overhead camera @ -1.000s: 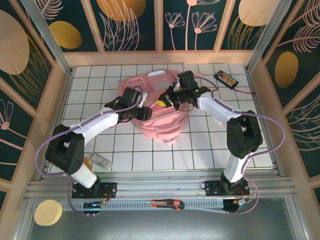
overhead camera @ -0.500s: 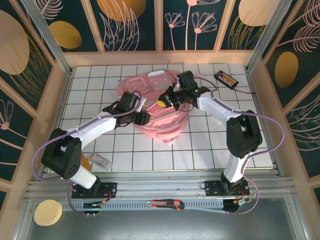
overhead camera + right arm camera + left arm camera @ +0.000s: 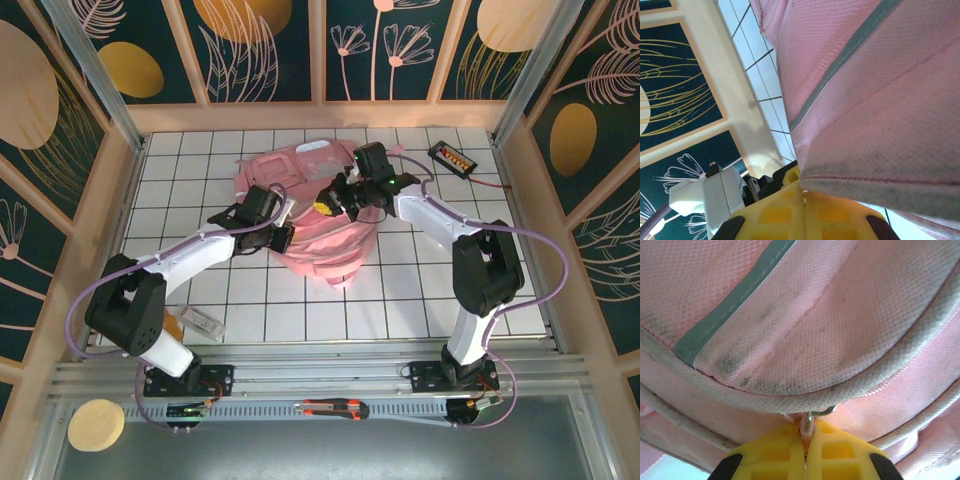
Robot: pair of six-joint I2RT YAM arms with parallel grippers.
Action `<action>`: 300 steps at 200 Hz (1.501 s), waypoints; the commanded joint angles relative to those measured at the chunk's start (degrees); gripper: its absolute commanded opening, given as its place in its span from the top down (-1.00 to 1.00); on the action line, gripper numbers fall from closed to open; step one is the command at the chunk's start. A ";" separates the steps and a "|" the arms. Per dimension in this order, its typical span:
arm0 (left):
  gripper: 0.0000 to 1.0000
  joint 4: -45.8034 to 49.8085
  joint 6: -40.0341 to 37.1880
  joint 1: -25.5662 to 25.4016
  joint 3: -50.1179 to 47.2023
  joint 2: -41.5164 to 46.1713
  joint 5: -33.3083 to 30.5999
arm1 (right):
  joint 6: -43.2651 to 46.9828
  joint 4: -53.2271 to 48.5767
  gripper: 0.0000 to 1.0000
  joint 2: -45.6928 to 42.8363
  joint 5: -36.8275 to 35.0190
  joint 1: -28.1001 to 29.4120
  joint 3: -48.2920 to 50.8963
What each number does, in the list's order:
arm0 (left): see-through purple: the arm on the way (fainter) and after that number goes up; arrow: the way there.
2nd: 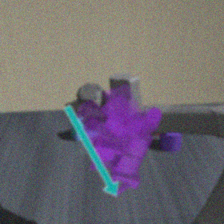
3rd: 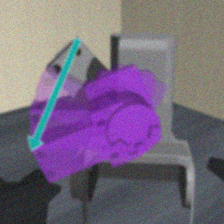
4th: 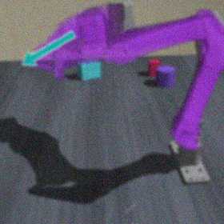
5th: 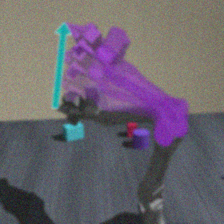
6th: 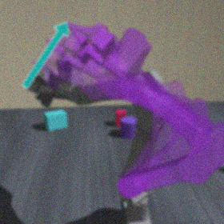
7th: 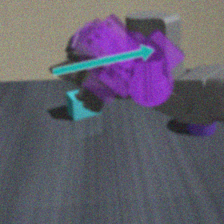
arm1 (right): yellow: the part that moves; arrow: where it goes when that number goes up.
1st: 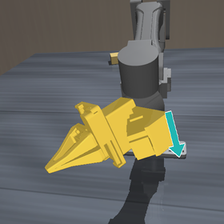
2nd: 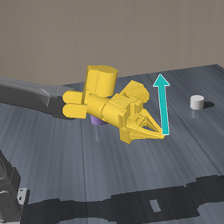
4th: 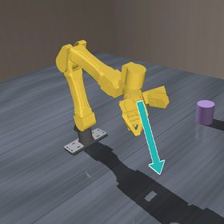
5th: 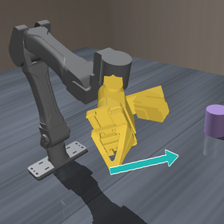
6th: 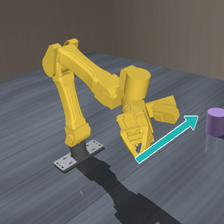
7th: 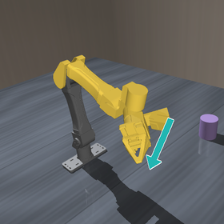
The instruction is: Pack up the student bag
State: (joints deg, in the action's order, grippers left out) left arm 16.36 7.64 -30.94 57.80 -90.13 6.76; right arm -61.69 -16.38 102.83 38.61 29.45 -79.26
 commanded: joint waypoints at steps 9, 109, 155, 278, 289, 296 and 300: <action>1.00 3.47 -2.35 0.73 -0.25 0.81 -8.86 | 3.13 -2.33 1.00 -0.79 -1.61 -0.88 -1.83; 1.00 6.96 -4.02 7.88 4.52 -2.74 -22.56 | 9.98 -9.74 1.00 -2.45 -1.94 -2.20 -1.78; 1.00 4.96 -4.12 9.13 5.83 -3.23 -19.26 | 8.28 -3.75 1.00 -3.88 0.30 -3.23 1.78; 1.00 2.45 -3.25 8.61 0.71 3.04 -6.04 | -3.39 5.76 -0.08 -2.98 1.80 -1.46 8.15; 1.00 2.23 -3.33 8.53 0.28 3.44 -5.51 | -4.00 6.09 -0.08 -2.19 1.01 -1.07 6.72; 1.00 2.19 -3.35 8.53 0.06 3.60 -5.32 | -4.42 6.21 -0.08 -1.82 0.41 -0.92 6.06; 1.00 2.19 -3.41 8.53 -0.03 3.68 -5.27 | -4.82 6.54 -0.08 -1.56 0.02 -0.97 5.68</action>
State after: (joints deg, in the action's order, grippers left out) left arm 19.66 4.12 -21.96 58.76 -88.71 -1.67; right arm -63.61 -12.78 99.68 40.03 27.51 -70.74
